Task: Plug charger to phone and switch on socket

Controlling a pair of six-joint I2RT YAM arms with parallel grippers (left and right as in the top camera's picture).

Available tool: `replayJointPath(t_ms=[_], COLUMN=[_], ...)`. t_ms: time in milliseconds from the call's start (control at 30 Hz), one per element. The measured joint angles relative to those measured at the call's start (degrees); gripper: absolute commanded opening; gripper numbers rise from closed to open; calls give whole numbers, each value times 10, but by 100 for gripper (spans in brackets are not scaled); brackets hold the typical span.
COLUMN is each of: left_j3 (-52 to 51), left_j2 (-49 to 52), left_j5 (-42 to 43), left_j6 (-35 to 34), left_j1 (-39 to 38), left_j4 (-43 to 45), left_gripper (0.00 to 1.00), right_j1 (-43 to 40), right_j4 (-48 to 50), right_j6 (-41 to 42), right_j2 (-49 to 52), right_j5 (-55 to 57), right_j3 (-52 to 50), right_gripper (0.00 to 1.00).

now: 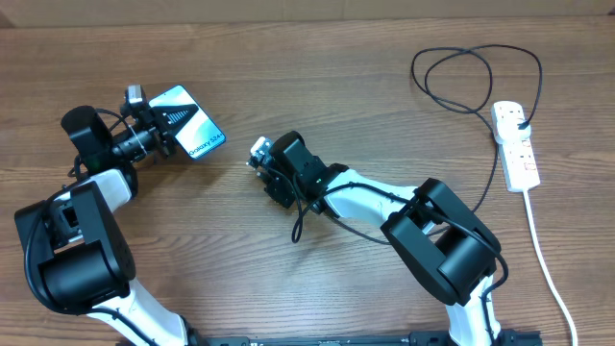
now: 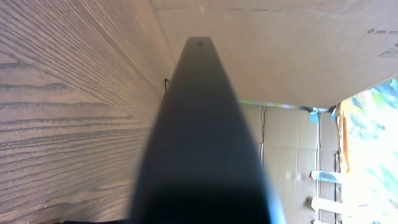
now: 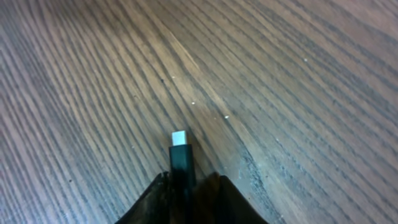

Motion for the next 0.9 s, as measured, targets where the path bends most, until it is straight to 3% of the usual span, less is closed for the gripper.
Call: replayJointPath(t_ms=[167, 300, 533, 900], left_j3=[0, 0, 0, 0], left_j2=[0, 0, 0, 0], left_j5=[0, 0, 0, 2], left_j6=[0, 0, 17, 32], left_j1=[0, 0, 0, -8], left_j4=[0, 0, -5, -7], left_gripper=[4, 4, 4, 4], right_j1=[0, 0, -12, -120], right_j4=[-5, -21, -135, -209], right_j6=[0, 0, 42, 96], right_j2=[0, -2, -3, -57], right_j5=[-8, -15, -63, -304], right_j3=[1, 4, 48, 49], right_gripper=[4, 4, 4, 4])
